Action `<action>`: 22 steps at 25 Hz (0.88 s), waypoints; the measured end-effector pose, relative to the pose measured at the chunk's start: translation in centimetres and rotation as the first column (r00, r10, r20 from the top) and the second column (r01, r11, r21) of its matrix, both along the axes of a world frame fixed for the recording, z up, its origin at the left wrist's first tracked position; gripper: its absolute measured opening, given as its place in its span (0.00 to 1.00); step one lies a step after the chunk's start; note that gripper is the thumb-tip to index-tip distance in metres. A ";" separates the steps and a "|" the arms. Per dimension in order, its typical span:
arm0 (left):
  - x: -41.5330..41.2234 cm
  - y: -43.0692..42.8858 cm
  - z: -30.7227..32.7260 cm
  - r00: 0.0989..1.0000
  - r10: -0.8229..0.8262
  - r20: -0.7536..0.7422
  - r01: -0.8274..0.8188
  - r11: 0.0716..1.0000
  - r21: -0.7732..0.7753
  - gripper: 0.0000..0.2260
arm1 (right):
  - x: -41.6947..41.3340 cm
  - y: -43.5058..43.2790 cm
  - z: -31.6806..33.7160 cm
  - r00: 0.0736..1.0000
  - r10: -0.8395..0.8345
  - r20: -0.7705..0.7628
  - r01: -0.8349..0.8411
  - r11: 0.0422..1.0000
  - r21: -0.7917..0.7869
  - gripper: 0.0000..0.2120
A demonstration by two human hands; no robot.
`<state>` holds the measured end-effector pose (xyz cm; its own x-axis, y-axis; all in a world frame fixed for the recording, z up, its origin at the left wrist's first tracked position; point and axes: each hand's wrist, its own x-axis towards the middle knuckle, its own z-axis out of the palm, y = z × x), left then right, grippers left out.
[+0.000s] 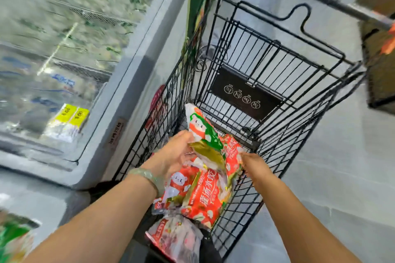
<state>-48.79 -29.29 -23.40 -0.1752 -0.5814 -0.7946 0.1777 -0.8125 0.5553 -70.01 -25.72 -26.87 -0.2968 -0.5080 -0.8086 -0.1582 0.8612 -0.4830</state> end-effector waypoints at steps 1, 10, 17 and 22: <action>0.3 1.0 1.1 1.000 0.020 -0.016 -0.020 1.000 -0.008 0.04 | 0.0 0.6 0.7 1.000 -0.001 0.014 0.001 1.000 0.014 0.17; 1.3 13.9 11.4 0.931 0.287 -0.225 -0.313 0.946 -0.087 0.08 | 1.6 8.1 11.3 0.949 0.042 0.312 -0.062 0.997 0.053 0.35; 5.4 23.1 17.0 0.927 0.342 -0.152 -0.364 0.920 -0.145 0.20 | 4.0 8.4 7.8 0.931 0.262 0.255 -0.224 0.960 -0.171 0.52; 9.0 29.2 16.5 0.788 0.587 -0.186 -0.609 0.788 -0.093 0.20 | 11.6 13.0 16.9 0.877 0.410 0.250 -0.318 0.886 -0.337 0.32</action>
